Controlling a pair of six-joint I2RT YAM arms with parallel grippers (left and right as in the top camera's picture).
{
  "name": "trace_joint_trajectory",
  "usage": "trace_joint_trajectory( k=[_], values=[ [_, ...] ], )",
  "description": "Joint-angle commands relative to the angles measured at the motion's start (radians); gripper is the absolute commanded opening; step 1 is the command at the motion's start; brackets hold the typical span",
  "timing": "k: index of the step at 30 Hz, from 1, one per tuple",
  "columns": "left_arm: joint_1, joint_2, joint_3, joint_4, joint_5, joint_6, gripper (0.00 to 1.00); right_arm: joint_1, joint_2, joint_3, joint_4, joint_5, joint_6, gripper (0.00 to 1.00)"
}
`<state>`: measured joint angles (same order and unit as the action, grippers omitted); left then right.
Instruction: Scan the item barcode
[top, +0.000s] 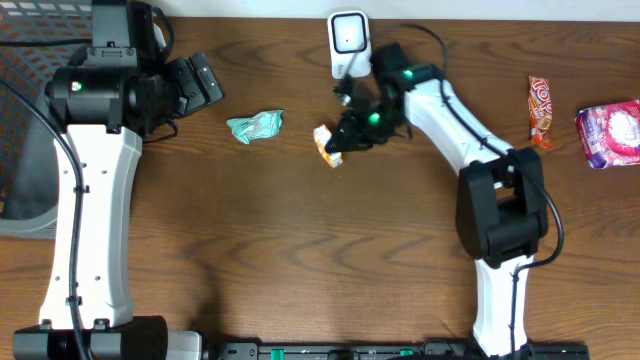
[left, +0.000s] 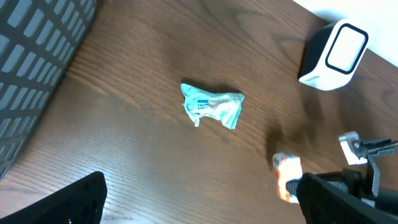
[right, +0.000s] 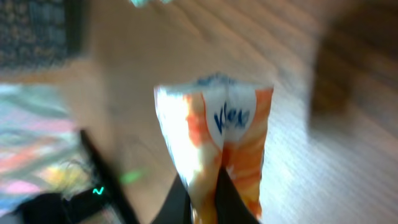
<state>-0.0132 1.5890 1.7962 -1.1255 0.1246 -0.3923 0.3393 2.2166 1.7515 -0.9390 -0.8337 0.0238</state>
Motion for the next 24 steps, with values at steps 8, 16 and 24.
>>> trace_joint_trajectory(
  k=[8,16,24],
  values=[
    [0.005,0.005,0.0,-0.003,-0.006,0.006,0.98,-0.171,0.002,-0.38,0.315,-0.268,0.134,0.04],
    [0.005,0.005,0.0,-0.003,-0.006,0.006,0.98,-0.318,-0.001,-0.245,0.058,-0.045,0.048,0.38],
    [0.005,0.005,0.0,-0.003,-0.006,0.006,0.98,-0.28,-0.002,-0.077,-0.179,0.026,-0.113,0.46]
  ],
)
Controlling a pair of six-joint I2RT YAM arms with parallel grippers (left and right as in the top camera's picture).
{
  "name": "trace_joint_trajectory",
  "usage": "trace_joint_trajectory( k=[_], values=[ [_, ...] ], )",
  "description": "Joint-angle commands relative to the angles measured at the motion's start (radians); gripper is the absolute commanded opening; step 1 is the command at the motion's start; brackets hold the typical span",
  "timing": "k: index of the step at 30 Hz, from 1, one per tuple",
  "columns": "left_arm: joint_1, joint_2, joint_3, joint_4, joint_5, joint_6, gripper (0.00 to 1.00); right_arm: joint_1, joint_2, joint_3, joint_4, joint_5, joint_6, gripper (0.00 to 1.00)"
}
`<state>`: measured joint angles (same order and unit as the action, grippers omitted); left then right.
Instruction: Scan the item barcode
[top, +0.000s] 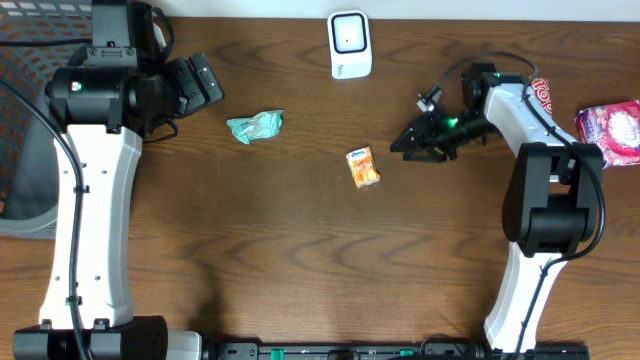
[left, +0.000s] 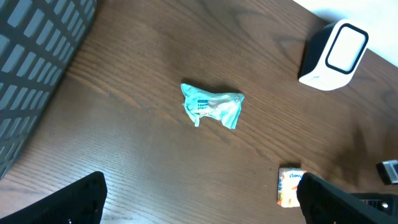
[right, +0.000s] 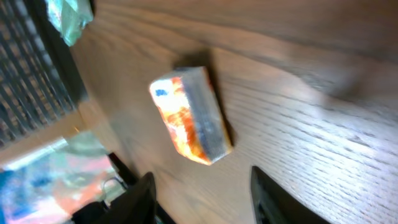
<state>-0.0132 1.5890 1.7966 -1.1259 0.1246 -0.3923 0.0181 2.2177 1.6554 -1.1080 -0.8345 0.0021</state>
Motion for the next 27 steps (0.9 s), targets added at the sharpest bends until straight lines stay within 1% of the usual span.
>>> trace_joint_trajectory(
  k=[1,5,9,11,12,13,14,16,17,19,23,25,27],
  values=[
    [0.005,0.005,0.0,-0.003,-0.006,0.006,0.98,0.055,-0.002,0.016,-0.006,0.038,-0.094,0.46],
    [0.005,0.005,0.0,-0.003,-0.006,0.006,0.98,0.116,-0.001,-0.036,0.06,0.086,-0.092,0.45],
    [0.005,0.005,0.0,-0.003,-0.006,0.006,0.98,0.16,0.001,-0.118,0.181,0.095,-0.014,0.44],
    [0.005,0.005,0.0,-0.003,-0.006,0.006,0.98,0.175,0.001,-0.157,0.239,0.1,0.026,0.41],
    [0.005,0.005,0.0,-0.003,-0.006,0.006,0.98,0.18,0.001,-0.172,0.261,0.1,0.045,0.36],
    [0.005,0.005,0.0,-0.003,-0.006,0.006,0.98,0.185,0.001,-0.183,0.277,0.1,0.063,0.28],
    [0.005,0.005,0.0,-0.003,-0.006,0.006,0.98,0.188,0.001,-0.188,0.283,0.098,0.079,0.18],
    [0.005,0.005,0.0,-0.003,-0.006,0.006,0.98,0.192,0.001,-0.19,0.291,0.071,0.099,0.04],
    [0.005,0.005,0.0,-0.003,-0.006,0.006,0.98,0.191,0.001,-0.189,0.304,0.024,0.099,0.01],
    [0.005,0.005,0.0,-0.003,-0.006,0.006,0.98,0.187,0.001,-0.189,0.341,-0.09,0.112,0.01],
    [0.005,0.005,0.0,-0.003,-0.006,0.006,0.98,0.163,0.001,-0.189,0.474,-0.317,0.211,0.01],
    [0.005,0.005,0.0,-0.003,-0.006,0.006,0.98,0.145,0.001,-0.189,0.591,-0.459,0.296,0.01],
    [0.005,0.005,0.0,-0.003,-0.006,0.006,0.98,0.122,0.001,-0.189,0.751,-0.556,0.437,0.01]
  ],
)
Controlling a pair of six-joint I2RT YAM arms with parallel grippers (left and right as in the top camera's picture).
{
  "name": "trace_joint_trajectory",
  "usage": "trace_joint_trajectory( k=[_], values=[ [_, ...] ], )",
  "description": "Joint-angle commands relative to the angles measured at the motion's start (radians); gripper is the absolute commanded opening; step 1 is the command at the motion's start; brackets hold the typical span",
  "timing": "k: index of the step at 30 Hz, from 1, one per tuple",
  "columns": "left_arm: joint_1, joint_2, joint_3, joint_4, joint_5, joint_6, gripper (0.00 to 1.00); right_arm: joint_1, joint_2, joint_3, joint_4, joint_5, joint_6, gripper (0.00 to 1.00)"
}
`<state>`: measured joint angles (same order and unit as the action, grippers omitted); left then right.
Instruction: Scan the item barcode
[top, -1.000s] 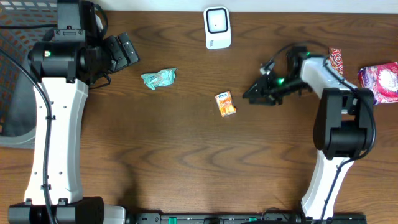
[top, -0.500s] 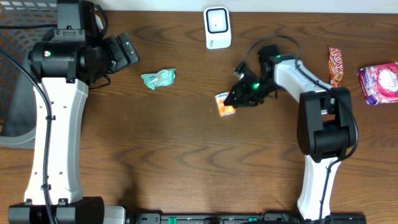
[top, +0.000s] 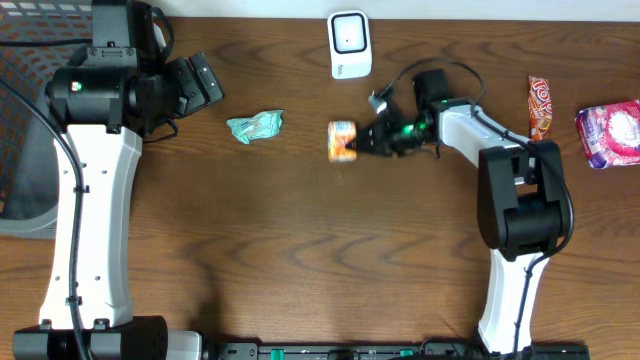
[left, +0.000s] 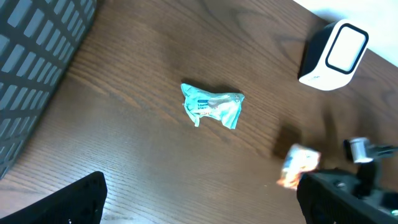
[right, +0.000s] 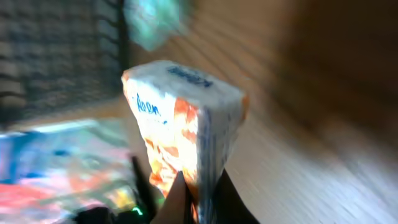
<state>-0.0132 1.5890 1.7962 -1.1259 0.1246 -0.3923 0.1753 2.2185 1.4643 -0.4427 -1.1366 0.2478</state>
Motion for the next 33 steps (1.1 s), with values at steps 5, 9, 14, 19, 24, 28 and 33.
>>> trace_joint_trajectory(
  k=[5,9,14,19,24,28,33],
  values=[
    [0.005,0.005,0.0,-0.003,-0.006,0.006,0.98,-0.095,0.0,0.002,0.715,-0.311,0.683,0.01],
    [0.005,0.005,0.0,-0.003,-0.006,0.006,0.98,-0.121,0.0,0.004,1.191,-0.423,0.94,0.01],
    [0.005,0.005,0.0,-0.003,-0.006,0.006,0.98,-0.124,0.0,0.007,1.298,-0.422,1.038,0.01],
    [0.005,0.005,0.0,-0.003,-0.006,0.006,0.98,-0.119,0.0,0.007,1.287,-0.391,1.039,0.01],
    [0.005,0.005,0.0,-0.003,-0.006,0.006,0.98,-0.104,0.0,0.016,1.286,-0.21,1.038,0.02],
    [0.005,0.005,0.0,-0.003,-0.006,0.006,0.98,-0.095,0.0,0.034,1.252,-0.047,1.028,0.02],
    [0.005,0.005,0.0,-0.003,-0.006,0.006,0.98,-0.082,0.0,0.081,1.11,0.138,0.921,0.01]
  ],
)
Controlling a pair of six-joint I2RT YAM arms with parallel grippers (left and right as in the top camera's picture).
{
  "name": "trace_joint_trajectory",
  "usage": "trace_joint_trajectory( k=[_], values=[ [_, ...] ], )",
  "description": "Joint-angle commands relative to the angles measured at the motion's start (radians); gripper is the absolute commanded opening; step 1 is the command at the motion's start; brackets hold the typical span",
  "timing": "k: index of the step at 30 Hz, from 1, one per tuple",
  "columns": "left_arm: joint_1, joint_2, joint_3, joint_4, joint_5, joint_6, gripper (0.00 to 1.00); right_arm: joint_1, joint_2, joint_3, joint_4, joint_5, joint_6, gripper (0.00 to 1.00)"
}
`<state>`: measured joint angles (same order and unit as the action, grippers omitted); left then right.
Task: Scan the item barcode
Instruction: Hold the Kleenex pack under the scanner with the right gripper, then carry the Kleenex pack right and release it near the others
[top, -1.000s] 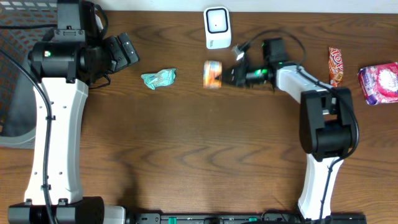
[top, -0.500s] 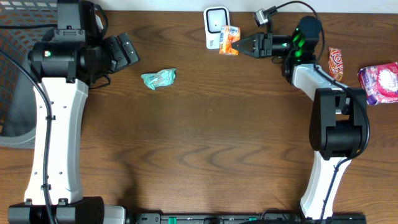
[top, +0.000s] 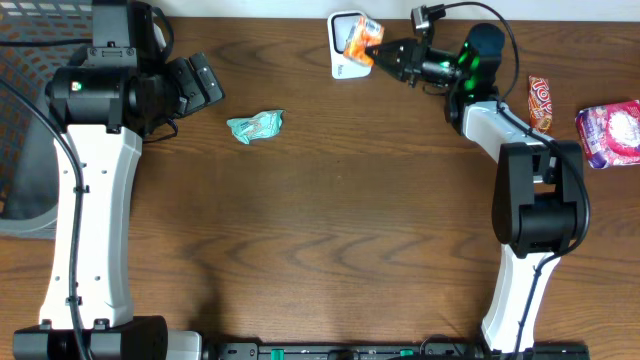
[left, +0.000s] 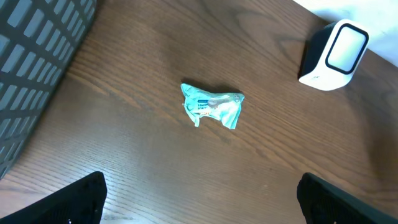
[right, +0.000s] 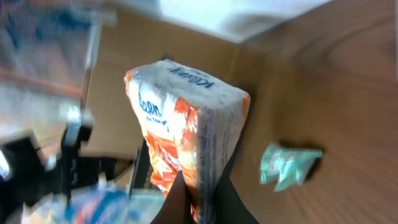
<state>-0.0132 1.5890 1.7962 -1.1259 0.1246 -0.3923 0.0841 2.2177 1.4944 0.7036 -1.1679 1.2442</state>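
My right gripper (top: 378, 47) is shut on an orange-and-white tissue pack (top: 359, 39), held in the air over the white barcode scanner (top: 342, 55) at the table's far edge. In the right wrist view the pack (right: 186, 124) fills the middle, pinched between the dark fingers (right: 177, 205). The scanner (left: 334, 55) also shows in the left wrist view. My left gripper (left: 199, 202) hangs open above bare wood at the far left, holding nothing.
A crumpled teal wrapper (top: 256, 126) lies left of the scanner. A red snack bar (top: 540, 110) and a pink packet (top: 610, 134) lie at the far right. A grey mesh basket (top: 25, 150) sits at the left edge.
My right gripper has lifted the tissue pack from the table middle, right of the teal wrapper, up and back to a spot over the scanner. The left arm has not moved.
My right gripper first held the pack just below the scanner. Then the pack lay loose on the table with the gripper open to its right. Then the gripper was shut on it again near the wrapper, and now holds it over the scanner.
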Motion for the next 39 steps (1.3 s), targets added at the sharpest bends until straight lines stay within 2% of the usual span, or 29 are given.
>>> trace_joint_trajectory(
  k=[1,8,12,15,20,26,29,36,39],
  values=[
    [0.005,0.005,0.0,-0.003,-0.006,0.006,0.98,0.01,0.0,0.066,-0.085,0.201,-0.108,0.02],
    [0.005,0.005,0.0,-0.003,-0.006,0.006,0.98,0.039,0.0,0.253,-0.562,0.509,-0.393,0.02],
    [0.005,0.005,0.0,-0.003,-0.006,0.006,0.98,0.082,0.0,0.435,-0.926,0.838,-0.625,0.02],
    [0.005,0.005,0.0,-0.003,-0.006,0.006,0.98,0.129,0.0,0.52,-1.055,1.08,-0.771,0.01],
    [0.005,0.005,0.0,-0.003,-0.006,0.006,0.98,0.231,0.007,0.54,-1.061,1.37,-0.964,0.01],
    [0.005,0.005,0.0,-0.003,-0.006,0.006,0.98,0.301,0.097,0.54,-0.975,1.474,-1.095,0.01],
    [0.005,0.005,0.0,-0.003,-0.006,0.006,0.98,0.324,0.132,0.54,-0.968,1.57,-1.101,0.01],
    [0.005,0.005,0.0,-0.003,-0.006,0.006,0.98,0.327,0.14,0.546,-0.962,1.569,-1.104,0.01],
    [0.005,0.005,0.0,-0.003,-0.006,0.006,0.98,0.312,0.133,0.579,-1.023,1.567,-1.095,0.01]
  ],
)
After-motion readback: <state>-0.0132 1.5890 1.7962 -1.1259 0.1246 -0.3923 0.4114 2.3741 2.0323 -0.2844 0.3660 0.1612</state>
